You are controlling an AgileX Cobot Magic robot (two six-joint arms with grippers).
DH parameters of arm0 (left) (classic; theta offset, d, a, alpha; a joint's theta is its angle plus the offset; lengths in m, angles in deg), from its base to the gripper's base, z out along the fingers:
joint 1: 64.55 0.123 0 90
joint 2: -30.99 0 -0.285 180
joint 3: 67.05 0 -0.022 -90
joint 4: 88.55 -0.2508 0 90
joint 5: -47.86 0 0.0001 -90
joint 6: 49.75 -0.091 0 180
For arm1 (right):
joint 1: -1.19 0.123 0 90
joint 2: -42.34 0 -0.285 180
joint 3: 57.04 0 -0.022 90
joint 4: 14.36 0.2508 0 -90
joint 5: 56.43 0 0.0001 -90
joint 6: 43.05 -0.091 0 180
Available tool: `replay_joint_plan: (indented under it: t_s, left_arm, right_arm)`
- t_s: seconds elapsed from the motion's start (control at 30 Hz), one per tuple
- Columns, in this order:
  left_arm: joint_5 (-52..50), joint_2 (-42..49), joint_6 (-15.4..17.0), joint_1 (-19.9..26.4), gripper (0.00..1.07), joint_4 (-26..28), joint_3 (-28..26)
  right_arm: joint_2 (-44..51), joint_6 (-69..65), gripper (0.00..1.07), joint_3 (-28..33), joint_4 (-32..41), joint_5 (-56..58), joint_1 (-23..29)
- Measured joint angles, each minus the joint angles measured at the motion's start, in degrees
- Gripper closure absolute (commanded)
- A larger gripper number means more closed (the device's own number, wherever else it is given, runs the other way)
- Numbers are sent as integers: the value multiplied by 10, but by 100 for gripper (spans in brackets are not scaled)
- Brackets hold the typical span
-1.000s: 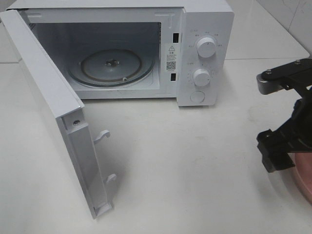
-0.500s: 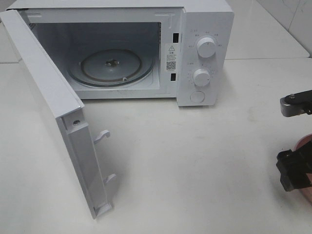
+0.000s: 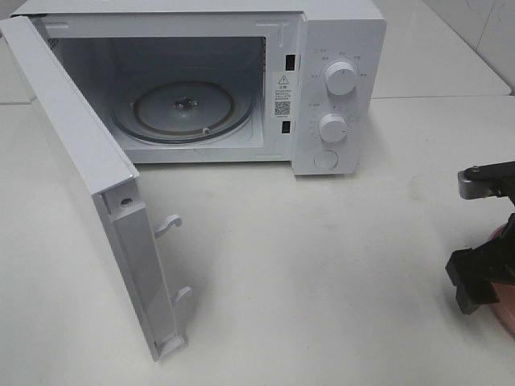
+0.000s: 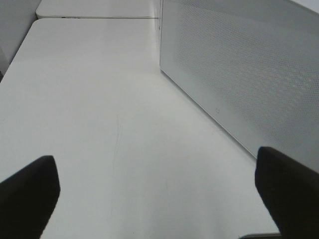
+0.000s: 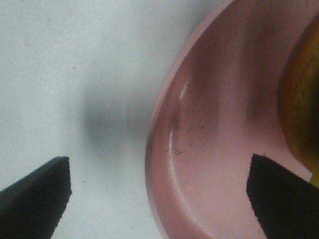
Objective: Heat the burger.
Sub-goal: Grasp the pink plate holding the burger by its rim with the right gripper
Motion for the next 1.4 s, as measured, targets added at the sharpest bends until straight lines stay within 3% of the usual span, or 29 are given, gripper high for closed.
replay_joint_plan:
  t_s: [0.67, 0.83, 0.9, 0.93, 1.0, 1.03, 1.07, 1.1, 1.13, 1.2, 1.23, 1.27, 1.4]
  left_arm:
    - [0, 0, 0, 0, 7, 0, 0]
    - [0, 0, 0, 0, 7, 0, 0]
    - [0, 0, 0, 0, 7, 0, 0]
    - [0, 0, 0, 0, 7, 0, 0]
    - [0, 0, 0, 0, 7, 0, 0]
    - [0, 0, 0, 0, 7, 0, 0]
    - [0, 0, 0, 0, 7, 0, 0]
    - [0, 0, 0, 0, 7, 0, 0]
    - [0, 0, 0, 0, 7, 0, 0]
    - [0, 0, 0, 0, 7, 0, 0]
    - [0, 0, 0, 0, 7, 0, 0]
    - [0, 0, 0, 0, 7, 0, 0]
    - [0, 0, 0, 0, 7, 0, 0]
  right_arm:
    - [-95, 38, 21, -14, 31, -41, -7]
    - [-102, 42, 27, -19, 33, -39, -8]
    - [-104, 44, 38, -19, 33, -39, -8]
    - [-104, 44, 38, -19, 33, -39, -8]
    - [-105, 44, 53, -21, 28, -39, -9]
    - [-105, 44, 53, -21, 28, -39, -9]
    - [-105, 44, 66, -21, 21, -39, -10]
    - [-105, 44, 66, -21, 21, -39, -10]
    - [-105, 44, 79, -21, 10, -38, -11]
    - [-105, 42, 85, -21, 8, -38, -11]
    - [-105, 41, 98, -21, 11, -36, -11]
    - [-105, 41, 104, -21, 13, -36, -10]
    - [-105, 41, 107, -22, 13, -33, -10]
